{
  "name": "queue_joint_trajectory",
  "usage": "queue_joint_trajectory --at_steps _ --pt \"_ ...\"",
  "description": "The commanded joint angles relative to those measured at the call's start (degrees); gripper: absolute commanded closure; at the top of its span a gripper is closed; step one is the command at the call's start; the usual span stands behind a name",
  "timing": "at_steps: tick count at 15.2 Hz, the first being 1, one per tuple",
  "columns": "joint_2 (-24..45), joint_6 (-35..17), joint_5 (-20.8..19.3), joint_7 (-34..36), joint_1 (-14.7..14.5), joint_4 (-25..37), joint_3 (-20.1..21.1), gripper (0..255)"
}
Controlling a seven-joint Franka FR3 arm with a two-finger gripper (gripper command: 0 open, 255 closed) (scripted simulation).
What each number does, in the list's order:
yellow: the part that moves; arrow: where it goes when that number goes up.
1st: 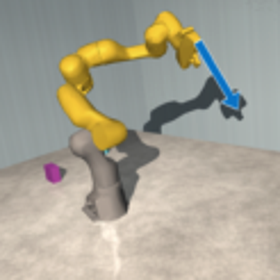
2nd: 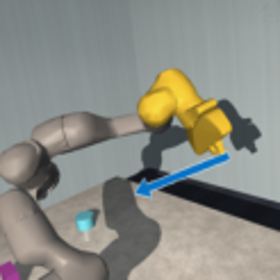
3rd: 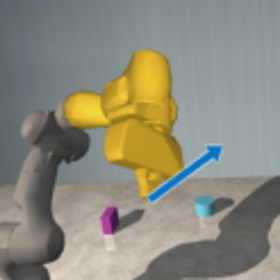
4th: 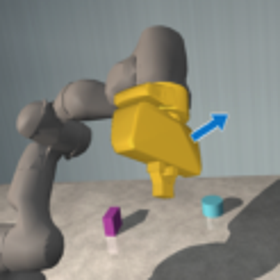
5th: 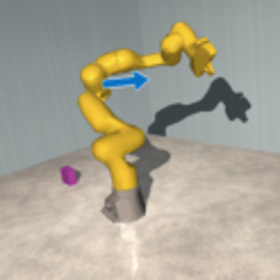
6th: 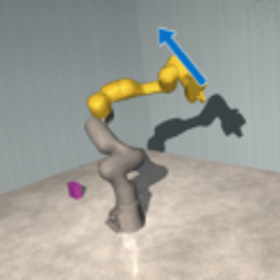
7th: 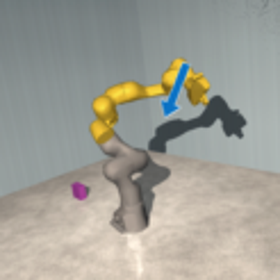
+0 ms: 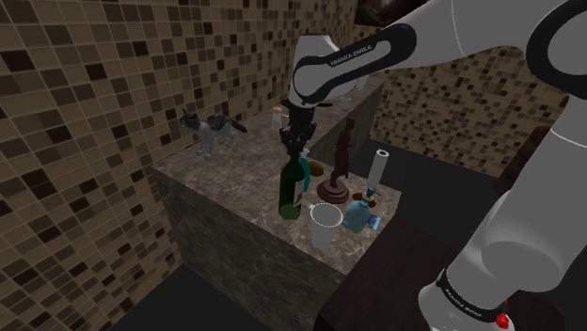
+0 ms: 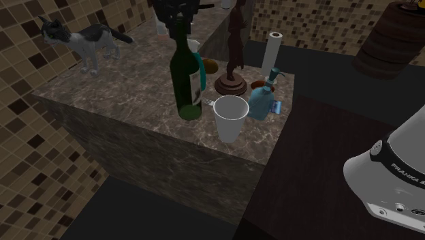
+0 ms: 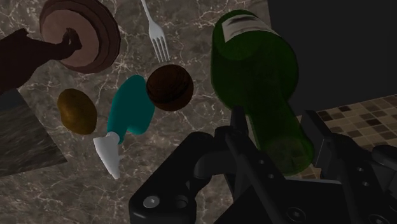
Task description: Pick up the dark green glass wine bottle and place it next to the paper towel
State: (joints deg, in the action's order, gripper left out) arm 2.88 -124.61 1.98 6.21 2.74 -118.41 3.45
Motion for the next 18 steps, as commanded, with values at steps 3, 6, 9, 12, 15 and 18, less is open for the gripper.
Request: queue_joint_trajectory --at_steps 3,6,9,12,15,18 --pt "-1.11 3.03 0.00 0.12 -0.02 1.94 0.02 255" --pt "-1.83 5.26 0.01 0.16 0.00 3.44 0.01 255" --pt "-2.45 7.49 0.01 0.21 0.01 5.06 0.00 255" --pt "-2.96 9.73 0.01 0.26 0.02 6.79 -0.02 255" --pt "-3.36 11.98 0.00 0.31 0.04 8.64 -0.03 255" --pt "-3.66 14.24 -0.01 0.36 0.05 10.61 -0.04 255"
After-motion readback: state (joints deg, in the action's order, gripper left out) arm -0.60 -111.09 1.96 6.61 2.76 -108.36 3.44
